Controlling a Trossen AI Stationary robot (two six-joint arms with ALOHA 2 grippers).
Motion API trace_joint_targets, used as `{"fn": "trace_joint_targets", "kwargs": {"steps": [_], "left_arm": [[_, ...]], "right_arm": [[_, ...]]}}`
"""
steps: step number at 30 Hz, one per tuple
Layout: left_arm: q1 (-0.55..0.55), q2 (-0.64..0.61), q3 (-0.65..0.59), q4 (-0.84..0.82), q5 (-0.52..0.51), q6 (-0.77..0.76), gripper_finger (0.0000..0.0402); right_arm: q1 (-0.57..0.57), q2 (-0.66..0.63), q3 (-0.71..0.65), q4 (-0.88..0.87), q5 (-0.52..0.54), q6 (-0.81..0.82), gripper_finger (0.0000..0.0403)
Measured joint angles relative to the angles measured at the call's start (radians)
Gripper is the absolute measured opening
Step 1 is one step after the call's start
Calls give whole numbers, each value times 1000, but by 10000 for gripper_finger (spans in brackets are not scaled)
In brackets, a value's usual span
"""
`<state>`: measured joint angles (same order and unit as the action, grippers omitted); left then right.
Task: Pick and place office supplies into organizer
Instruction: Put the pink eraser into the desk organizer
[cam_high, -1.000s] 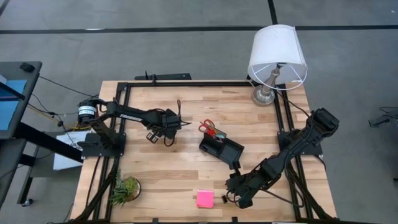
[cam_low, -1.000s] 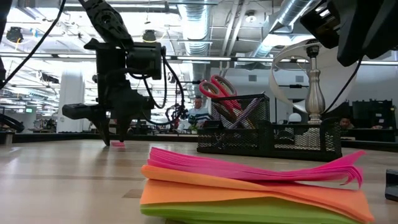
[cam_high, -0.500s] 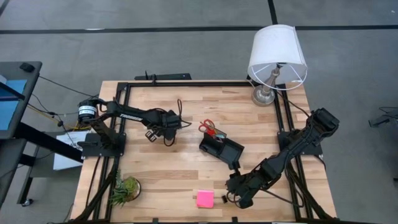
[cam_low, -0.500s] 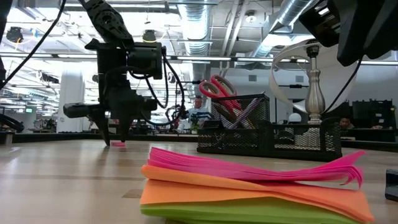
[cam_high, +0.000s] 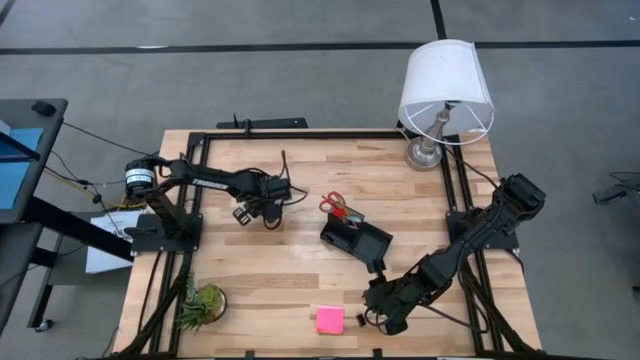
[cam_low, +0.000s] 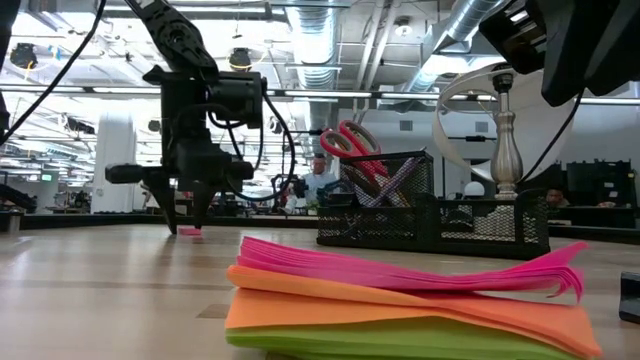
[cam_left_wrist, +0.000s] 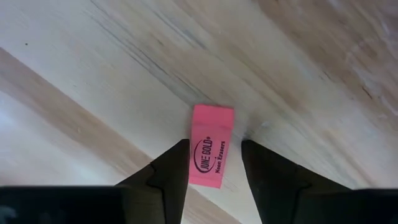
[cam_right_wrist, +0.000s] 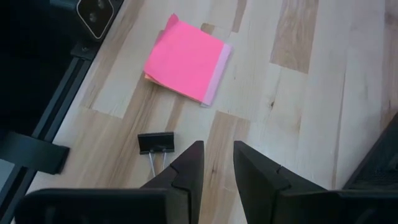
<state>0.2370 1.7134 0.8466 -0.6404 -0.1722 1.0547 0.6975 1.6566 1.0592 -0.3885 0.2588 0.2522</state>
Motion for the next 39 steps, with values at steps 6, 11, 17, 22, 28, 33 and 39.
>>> {"fn": "trace_joint_targets", "kwargs": {"steps": [6, 11, 17, 22, 28, 33, 39], "left_arm": [[3, 0, 2, -9, 59, -1, 112], [-8, 0, 6, -20, 53, -71, 55], [-24, 16, 96, -99, 52, -341, 15], [-58, 18, 225, -110, 126, -492, 8], [-158, 16, 312, -41, 200, -583, 1], [-254, 27, 314, 65, 156, -614, 1], [-330, 38, 304, 93, 27, -691, 1]], "right_arm": [[-24, 0, 0, 3, -1, -1, 81], [-62, 0, 0, 5, -1, 1, 81], [-94, 0, 0, 8, 0, 2, 81], [-92, 0, 0, 6, -9, 82, 81], [-41, 0, 0, -1, -105, 219, 81], [44, 0, 0, -1, -104, 272, 81], [148, 0, 0, 10, -54, 272, 81]]}}
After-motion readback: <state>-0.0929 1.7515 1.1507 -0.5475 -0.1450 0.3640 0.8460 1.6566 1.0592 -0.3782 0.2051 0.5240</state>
